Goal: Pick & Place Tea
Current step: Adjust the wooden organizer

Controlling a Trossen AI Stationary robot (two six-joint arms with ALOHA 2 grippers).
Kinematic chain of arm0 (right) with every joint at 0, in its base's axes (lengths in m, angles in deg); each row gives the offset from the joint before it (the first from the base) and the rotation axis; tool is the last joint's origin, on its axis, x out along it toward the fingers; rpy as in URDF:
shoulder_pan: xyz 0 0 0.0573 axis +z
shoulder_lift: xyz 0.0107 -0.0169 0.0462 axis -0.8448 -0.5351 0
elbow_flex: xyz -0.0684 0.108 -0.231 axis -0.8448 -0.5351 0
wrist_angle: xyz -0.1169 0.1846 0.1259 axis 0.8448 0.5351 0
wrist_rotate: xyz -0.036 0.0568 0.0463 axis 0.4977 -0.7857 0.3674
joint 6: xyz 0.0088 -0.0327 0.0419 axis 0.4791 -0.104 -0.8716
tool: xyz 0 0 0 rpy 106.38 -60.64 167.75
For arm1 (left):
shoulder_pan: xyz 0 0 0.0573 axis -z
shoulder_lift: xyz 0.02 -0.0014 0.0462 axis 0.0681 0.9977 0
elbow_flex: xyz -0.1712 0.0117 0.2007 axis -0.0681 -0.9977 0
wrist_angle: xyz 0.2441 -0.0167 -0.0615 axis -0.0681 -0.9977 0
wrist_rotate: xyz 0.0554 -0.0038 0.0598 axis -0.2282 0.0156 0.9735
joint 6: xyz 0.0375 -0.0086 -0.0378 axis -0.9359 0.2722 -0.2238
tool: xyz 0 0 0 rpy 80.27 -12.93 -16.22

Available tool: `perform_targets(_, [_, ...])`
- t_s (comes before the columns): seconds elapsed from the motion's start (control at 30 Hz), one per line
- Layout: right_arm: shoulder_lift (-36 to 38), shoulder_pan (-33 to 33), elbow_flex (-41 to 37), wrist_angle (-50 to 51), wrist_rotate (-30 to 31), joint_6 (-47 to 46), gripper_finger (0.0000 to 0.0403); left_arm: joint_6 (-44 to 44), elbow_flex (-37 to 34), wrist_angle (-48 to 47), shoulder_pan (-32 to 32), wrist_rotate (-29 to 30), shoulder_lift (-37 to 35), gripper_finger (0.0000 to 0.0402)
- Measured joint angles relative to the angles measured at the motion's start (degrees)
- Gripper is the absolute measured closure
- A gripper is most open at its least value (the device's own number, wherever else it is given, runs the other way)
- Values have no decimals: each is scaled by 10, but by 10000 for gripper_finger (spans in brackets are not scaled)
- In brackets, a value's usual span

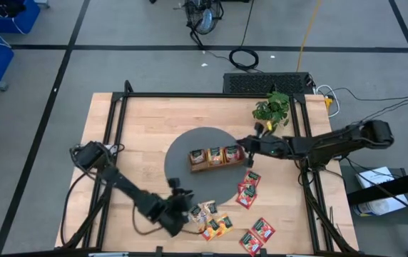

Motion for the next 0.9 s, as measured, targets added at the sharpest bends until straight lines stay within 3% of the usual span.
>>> perform_targets(0.07, [8,-12,-11,3,-10,-25,401,-24,0,17,-28,-26,0,321])
perform_targets(0.27, [7,-42,-32,22,-47,-41,402,-32,0,22,-90,-28,0,321])
perform_targets(0.43, [7,-69,-49,20,-48,-35,402,-22,0,18,-124,-97,0,321])
perform_targets(0.53, [7,-81,-58,20,-49,-20,402,-15,0,9,-134,-96,0,321])
perform_targets(0.73, [0,-97,-77,-1,-140,-5,402,17,0,-29,-151,-91,0,321])
perform_targets(0.9, [-22,-93,-79,-2,-173,-26,402,34,0,-55,-163,-79,0,321])
